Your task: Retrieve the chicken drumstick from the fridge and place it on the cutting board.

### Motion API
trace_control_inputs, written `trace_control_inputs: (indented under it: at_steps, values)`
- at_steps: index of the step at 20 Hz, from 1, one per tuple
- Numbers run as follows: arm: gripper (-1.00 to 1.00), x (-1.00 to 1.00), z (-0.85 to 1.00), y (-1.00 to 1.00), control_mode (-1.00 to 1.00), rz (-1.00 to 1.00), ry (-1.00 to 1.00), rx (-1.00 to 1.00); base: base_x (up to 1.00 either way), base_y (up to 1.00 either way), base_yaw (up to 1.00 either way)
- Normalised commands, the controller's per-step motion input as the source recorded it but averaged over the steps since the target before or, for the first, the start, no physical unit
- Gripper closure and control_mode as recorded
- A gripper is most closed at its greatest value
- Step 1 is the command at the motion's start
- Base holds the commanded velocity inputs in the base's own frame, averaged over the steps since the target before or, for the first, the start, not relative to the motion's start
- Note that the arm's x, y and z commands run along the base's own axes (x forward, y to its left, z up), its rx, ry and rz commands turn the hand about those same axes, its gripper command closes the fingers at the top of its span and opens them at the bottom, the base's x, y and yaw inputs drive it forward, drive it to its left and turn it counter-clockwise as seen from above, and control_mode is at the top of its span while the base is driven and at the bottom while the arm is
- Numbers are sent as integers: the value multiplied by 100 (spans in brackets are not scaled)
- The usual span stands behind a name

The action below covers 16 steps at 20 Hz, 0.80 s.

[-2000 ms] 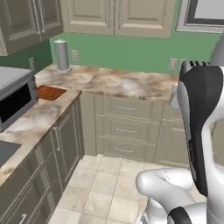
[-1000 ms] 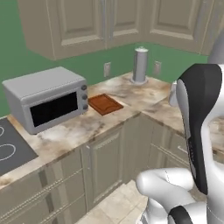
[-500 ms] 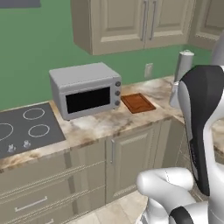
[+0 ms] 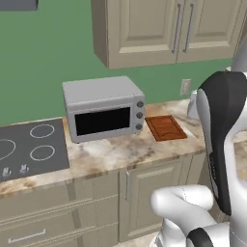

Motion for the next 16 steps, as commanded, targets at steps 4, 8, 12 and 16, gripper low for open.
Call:
trace_control_inputs:
  at_steps: [4, 8, 12, 16]
  values:
    - [100, 0, 0, 0, 100, 0, 0, 0, 35, -58, 21]
    - [100, 0, 0, 0, 100, 0, 0, 0, 1, 0, 0]
    - [100, 0, 0, 0, 100, 0, 0, 0, 17, -6, 4]
    - [100, 0, 0, 0, 100, 0, 0, 0, 62, -27, 17]
